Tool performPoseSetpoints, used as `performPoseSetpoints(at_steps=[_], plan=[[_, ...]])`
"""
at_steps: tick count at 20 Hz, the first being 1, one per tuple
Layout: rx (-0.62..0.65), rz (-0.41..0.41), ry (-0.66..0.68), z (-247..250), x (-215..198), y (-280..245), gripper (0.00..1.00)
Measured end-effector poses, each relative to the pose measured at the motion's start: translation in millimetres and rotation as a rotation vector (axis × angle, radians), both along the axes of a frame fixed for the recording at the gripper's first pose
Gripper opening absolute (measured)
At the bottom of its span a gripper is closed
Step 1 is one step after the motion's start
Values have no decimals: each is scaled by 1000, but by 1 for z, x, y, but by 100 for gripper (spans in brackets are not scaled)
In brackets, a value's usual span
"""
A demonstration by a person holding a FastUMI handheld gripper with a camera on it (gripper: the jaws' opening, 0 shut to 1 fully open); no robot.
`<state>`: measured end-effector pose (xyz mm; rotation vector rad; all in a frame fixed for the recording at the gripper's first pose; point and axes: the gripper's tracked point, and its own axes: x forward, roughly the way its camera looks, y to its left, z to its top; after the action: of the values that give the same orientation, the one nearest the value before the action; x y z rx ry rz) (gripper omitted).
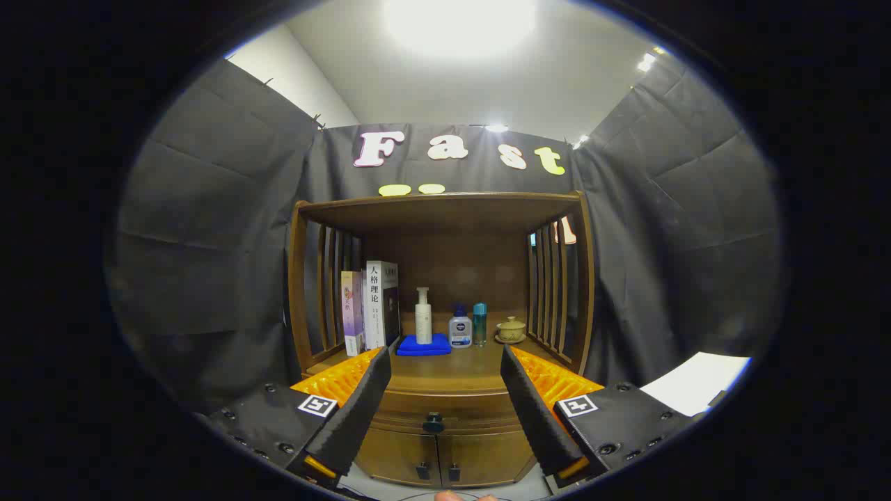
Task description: Pull open the drawer, take out the items inside it, and place them on the countertop above the cabinet.
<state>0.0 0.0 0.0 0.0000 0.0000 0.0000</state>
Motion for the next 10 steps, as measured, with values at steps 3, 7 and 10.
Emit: performPoseSetpoints(at_steps=[3,7,10], plan=[[-5,3,-3,0,1,1,99],[-15,9,1,-1,0,1,99],[-22,9,6,-2,0,2,99]])
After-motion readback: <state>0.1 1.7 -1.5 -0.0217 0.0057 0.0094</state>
